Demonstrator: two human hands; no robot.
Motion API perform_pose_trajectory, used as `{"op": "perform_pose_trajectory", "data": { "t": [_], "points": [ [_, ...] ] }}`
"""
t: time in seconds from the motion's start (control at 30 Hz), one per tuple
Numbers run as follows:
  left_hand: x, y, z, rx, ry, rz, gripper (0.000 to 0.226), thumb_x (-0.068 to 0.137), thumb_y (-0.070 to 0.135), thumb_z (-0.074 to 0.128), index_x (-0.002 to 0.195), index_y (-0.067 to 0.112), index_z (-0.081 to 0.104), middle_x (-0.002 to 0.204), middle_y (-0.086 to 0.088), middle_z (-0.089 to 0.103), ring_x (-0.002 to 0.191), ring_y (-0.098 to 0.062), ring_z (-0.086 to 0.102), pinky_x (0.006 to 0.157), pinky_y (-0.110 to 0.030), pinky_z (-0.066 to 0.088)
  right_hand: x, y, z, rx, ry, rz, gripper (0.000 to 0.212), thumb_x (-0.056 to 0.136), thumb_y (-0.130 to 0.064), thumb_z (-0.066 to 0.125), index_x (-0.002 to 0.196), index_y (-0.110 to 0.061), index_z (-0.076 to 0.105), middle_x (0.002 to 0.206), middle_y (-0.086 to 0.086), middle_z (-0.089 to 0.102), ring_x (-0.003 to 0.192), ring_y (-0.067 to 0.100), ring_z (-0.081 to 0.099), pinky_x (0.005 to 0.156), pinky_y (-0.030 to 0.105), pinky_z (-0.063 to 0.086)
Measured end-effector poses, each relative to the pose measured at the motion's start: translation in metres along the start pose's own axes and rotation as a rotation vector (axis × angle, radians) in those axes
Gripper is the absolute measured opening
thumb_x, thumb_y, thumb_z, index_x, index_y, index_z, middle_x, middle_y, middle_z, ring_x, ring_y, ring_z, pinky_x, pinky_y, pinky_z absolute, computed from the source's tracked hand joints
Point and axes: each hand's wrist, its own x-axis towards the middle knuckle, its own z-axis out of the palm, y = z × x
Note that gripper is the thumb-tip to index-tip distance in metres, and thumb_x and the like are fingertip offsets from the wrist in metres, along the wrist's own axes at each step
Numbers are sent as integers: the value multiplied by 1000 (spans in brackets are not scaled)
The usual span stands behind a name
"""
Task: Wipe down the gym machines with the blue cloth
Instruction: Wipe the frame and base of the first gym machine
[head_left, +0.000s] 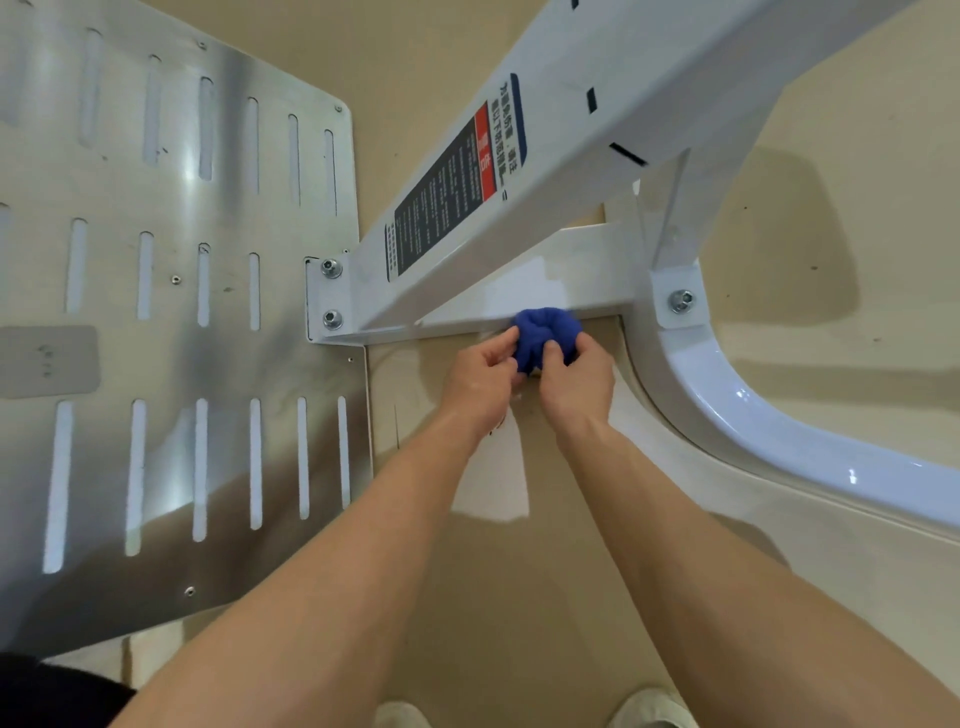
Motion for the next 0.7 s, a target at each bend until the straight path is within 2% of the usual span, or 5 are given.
{"op": "perform_pose_trajectory", "data": {
  "t": [0.07, 0.2, 0.47, 0.6, 0.7],
  "points": [
    [-4, 6, 3, 41, 15, 35, 42, 98, 5, 47, 133, 21, 62, 124, 5, 68, 111, -16, 65, 83, -17, 55, -8, -3, -7, -2, -23, 12, 18, 95, -19, 56, 112, -15, 58, 103, -3, 66, 91, 15, 62, 78, 26, 47],
    [-11, 14, 14, 185, 114, 140, 16, 92, 26, 58, 88, 20, 72, 75, 9, 71, 73, -15, 67, 75, -40, 57, -34, -6, -30, 66, -45, -16, 37, 87, -14, 65, 118, -21, 46, 105, -7, 67, 94, 11, 66, 81, 29, 53],
    [-36, 38, 12, 333, 2, 122, 24, 81, 15, 57, 78, 37, 67, 76, 17, 71, 78, -9, 68, 72, -29, 56, -65, -32, -92, -5, -37, -45, 12, 91, -23, 61, 101, -20, 54, 90, -3, 66, 84, 19, 68, 73, 32, 55],
    [-45, 56, 31, 349, -138, 112, 14, 81, 22, 56, 78, 30, 66, 65, 19, 68, 59, 3, 60, 48, -11, 42, -53, -44, -139, -257, 86, -92, 9, 85, -27, 62, 90, -21, 56, 88, -7, 63, 79, 15, 61, 66, 30, 46],
    [-40, 55, 57, 343, -186, 71, 5, 84, 28, 57, 81, 27, 61, 71, 12, 64, 65, -8, 59, 51, -22, 41, -36, -47, -165, -360, 172, -92, 12, 79, -34, 61, 82, -24, 55, 97, -8, 53, 77, 10, 57, 62, 28, 40]
  ]
}}
